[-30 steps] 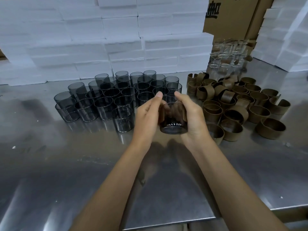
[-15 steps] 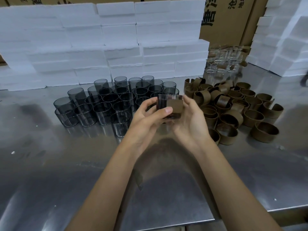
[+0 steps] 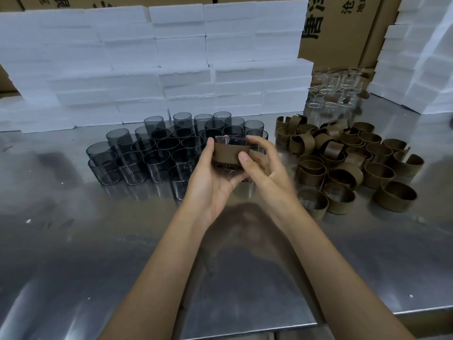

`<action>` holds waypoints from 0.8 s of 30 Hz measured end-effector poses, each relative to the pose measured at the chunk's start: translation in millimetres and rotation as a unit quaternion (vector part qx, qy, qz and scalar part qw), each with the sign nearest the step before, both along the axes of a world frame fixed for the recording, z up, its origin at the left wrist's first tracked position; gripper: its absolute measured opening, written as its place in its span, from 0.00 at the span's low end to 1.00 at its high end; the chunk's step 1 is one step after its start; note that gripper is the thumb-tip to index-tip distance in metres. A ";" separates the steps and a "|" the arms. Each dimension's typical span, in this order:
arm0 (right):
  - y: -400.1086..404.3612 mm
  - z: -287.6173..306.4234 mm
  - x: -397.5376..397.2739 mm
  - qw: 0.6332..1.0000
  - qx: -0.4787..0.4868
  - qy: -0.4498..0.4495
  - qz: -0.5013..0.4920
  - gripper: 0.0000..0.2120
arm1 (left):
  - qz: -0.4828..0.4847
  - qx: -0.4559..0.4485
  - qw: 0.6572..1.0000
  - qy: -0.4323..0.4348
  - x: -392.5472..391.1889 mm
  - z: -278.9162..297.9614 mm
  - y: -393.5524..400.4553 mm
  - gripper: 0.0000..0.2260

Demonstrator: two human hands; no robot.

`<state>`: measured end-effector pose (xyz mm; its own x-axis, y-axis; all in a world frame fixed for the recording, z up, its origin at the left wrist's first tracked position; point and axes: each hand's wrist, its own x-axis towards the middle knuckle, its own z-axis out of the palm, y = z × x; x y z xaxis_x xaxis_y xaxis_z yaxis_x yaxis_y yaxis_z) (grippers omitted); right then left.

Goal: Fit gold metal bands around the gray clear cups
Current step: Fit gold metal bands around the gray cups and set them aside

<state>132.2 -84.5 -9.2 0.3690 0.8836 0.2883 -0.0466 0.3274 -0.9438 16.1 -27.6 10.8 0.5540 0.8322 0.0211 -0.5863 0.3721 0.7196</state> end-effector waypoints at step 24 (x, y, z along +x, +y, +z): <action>9.0 0.6 -8.9 0.976 -0.055 0.204 0.051 0.23 | -0.052 -0.015 0.998 0.038 7.0 -7.5 -0.3 0.26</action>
<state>123.4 -75.6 -8.6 0.3422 0.9389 0.0367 -0.4532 0.1992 -0.8689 23.2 -27.9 3.2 0.6369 0.7694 -0.0489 -0.4866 0.4504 0.7486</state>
